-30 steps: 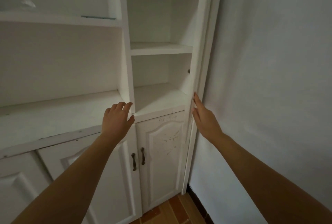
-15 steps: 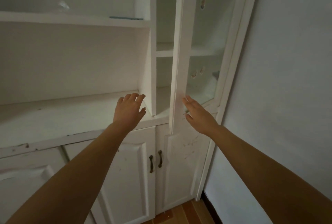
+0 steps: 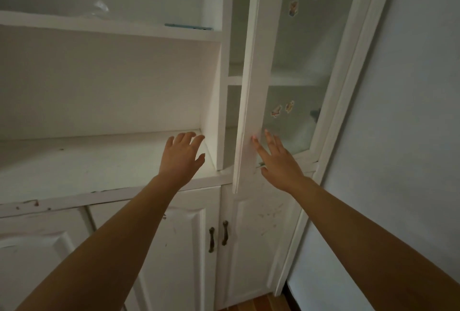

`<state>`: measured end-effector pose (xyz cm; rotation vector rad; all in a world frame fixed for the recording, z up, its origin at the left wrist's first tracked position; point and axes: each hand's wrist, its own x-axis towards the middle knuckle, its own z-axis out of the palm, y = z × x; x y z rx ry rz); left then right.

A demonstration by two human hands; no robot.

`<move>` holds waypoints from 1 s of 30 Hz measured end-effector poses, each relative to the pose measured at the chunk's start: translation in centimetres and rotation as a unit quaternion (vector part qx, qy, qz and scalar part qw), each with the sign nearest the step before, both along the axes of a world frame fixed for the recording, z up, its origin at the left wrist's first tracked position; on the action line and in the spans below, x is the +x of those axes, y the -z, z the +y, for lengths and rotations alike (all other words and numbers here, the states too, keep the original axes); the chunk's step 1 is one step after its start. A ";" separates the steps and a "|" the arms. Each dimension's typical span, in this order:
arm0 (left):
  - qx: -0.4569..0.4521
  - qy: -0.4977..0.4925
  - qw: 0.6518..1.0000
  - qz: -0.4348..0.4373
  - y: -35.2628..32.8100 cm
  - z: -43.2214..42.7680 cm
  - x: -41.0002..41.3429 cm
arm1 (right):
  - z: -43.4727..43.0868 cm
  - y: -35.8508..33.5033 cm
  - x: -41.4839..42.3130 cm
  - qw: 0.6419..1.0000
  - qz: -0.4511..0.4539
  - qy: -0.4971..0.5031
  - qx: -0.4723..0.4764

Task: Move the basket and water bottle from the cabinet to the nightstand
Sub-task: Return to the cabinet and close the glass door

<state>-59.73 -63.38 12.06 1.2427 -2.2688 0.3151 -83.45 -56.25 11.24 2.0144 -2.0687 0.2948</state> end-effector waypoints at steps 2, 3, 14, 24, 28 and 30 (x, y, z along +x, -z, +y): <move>-0.006 -0.001 1.000 0.001 0.1 -0.4 -0.3 | -0.8 -0.3 -0.1 1.000 0.016 0.005 -0.003; -0.007 -0.003 1.000 0.000 0.1 -0.6 -0.5 | -1.3 -0.4 -0.1 1.000 0.023 0.006 -0.004; -0.029 -0.011 1.000 0.004 -3.2 -3.7 -3.9 | -5.4 -1.1 0.0 0.997 0.069 0.016 0.013; -0.073 0.045 0.996 -0.029 -6.8 -6.5 -7.6 | -6.7 -1.0 -1.3 0.995 0.092 -0.017 -0.019; -0.093 0.036 0.994 -0.043 -6.5 -7.1 -8.2 | -6.7 -0.8 -1.9 0.996 0.063 -0.042 -0.038; -0.097 0.031 0.994 -0.047 -6.4 -7.1 -8.3 | -6.6 -0.7 -2.5 0.998 0.030 -0.031 -0.052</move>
